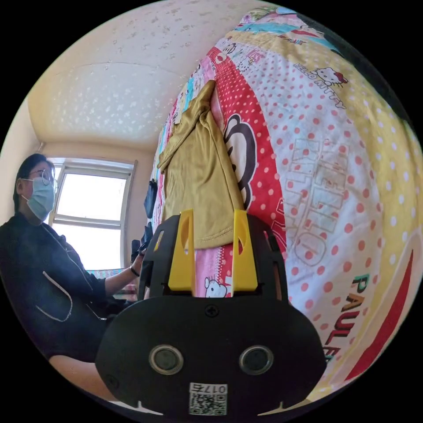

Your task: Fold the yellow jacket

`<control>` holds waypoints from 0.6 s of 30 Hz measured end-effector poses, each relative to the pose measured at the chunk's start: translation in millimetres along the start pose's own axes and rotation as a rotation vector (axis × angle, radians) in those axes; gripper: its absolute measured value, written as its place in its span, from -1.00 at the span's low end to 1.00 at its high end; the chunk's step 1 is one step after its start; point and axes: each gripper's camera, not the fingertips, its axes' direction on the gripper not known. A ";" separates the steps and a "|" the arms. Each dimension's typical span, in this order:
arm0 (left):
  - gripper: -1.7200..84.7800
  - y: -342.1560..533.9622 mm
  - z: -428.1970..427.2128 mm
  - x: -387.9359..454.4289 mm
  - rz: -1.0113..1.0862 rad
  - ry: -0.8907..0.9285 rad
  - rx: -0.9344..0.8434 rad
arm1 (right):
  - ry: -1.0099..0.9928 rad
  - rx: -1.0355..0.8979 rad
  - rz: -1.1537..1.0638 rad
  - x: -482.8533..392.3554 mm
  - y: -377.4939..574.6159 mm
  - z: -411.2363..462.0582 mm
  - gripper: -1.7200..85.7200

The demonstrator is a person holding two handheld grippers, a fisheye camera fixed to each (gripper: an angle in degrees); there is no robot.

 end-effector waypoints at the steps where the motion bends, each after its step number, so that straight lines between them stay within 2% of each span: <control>1: -0.70 2.4 1.2 2.4 0.014 -0.011 0.012 | 0.018 0.012 0.004 -2.4 1.3 -3.9 -0.67; 6: -0.67 1.5 8.5 3.2 -0.002 -0.013 0.059 | 0.081 0.106 0.046 -14.4 -0.9 -27.5 -0.67; 10: -0.73 -11.7 13.4 2.2 0.015 -0.048 0.016 | 0.097 -0.028 -0.011 -25.3 -9.8 -17.1 -0.68; 13: -0.76 -23.0 15.9 3.5 0.023 -0.091 -0.025 | 0.138 -0.007 0.015 -36.7 -14.8 -18.7 -0.73; 16: -0.82 -29.0 12.9 -10.1 -0.075 -0.039 -0.039 | 0.135 -0.045 0.085 -36.5 -26.0 -24.3 -0.82; 18: -0.87 -34.1 13.6 -19.4 -0.153 0.069 -0.088 | 0.144 -0.052 0.089 -41.1 -31.8 -32.7 -0.84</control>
